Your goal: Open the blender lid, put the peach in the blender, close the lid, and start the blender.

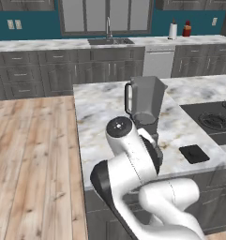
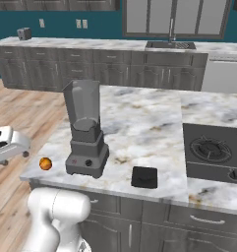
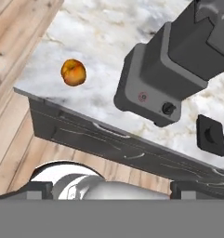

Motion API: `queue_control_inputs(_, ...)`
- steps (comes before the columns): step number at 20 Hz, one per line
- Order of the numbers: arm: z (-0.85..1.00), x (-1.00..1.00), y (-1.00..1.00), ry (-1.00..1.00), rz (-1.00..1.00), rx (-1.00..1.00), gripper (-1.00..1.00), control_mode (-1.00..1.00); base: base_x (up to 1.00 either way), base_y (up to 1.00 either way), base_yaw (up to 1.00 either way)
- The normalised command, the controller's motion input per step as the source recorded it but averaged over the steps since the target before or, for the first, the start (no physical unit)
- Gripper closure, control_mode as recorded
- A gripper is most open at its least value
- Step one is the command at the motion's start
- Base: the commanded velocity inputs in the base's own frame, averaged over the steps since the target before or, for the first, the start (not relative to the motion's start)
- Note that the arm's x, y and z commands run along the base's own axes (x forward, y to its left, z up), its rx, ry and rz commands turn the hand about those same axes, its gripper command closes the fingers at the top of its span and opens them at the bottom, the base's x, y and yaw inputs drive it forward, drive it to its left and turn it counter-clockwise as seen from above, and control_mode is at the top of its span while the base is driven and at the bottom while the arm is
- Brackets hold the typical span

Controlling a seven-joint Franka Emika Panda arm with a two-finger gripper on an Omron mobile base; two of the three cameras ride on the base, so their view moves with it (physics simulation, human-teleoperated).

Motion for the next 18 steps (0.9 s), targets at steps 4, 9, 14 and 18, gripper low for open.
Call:
queue_control_inputs(4,-0.24,0.47,0.36,0.09,0.00,-0.09,-1.00,-1.00,0.00,0.00,0.00)
queue_control_inputs(9,-0.34,0.46,0.25,0.13,0.00,-0.08,-1.00,-1.00,0.00,0.00,0.00)
queue_control_inputs(14,-0.32,0.41,0.12,0.11,0.00,-0.03,-1.00,-1.00,0.00,0.00,0.00)
queue_control_inputs(18,-0.42,0.39,0.00,0.08,0.00,-0.01,-1.00,-1.00,0.00,0.00,0.00)
